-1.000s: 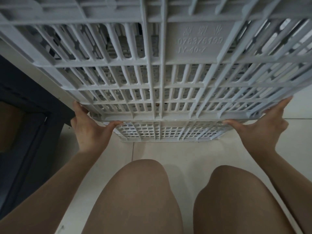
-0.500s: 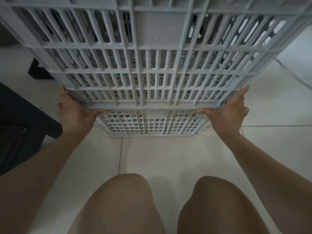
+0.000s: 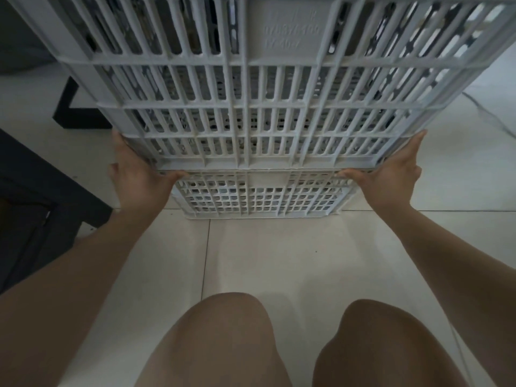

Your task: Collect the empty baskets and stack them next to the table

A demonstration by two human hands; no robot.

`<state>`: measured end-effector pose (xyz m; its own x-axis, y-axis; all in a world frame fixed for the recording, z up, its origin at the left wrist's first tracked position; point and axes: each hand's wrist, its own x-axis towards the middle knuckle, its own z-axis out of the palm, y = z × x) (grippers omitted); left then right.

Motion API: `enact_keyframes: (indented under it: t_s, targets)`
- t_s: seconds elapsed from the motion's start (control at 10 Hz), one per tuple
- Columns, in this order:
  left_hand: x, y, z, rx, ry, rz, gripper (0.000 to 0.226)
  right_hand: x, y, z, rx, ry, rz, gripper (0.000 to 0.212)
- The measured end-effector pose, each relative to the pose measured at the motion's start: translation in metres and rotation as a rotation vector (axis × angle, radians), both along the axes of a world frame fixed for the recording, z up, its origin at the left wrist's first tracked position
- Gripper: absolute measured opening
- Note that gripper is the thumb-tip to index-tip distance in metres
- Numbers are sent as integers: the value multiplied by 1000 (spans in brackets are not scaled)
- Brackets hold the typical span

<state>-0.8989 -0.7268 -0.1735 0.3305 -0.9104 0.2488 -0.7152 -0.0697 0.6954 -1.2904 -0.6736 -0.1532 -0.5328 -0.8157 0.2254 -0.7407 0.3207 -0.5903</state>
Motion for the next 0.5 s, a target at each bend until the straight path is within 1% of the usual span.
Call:
enact_keyframes:
  t_s: [0.2, 0.3, 0.4, 0.5]
  targets:
    - [-6, 6, 6, 29, 41, -33, 130, 7, 3, 6, 53, -29, -21, 143]
    - [-17, 12, 22, 171, 58, -34, 119, 17, 8, 16, 217, -10, 4, 138]
    - [-29, 27, 62, 342, 94, -12, 84, 37, 25, 51, 400, -90, 127, 136]
    - [-30, 41, 112, 553, 16, -118, 72, 54, 39, 105, 450, -152, 314, 130]
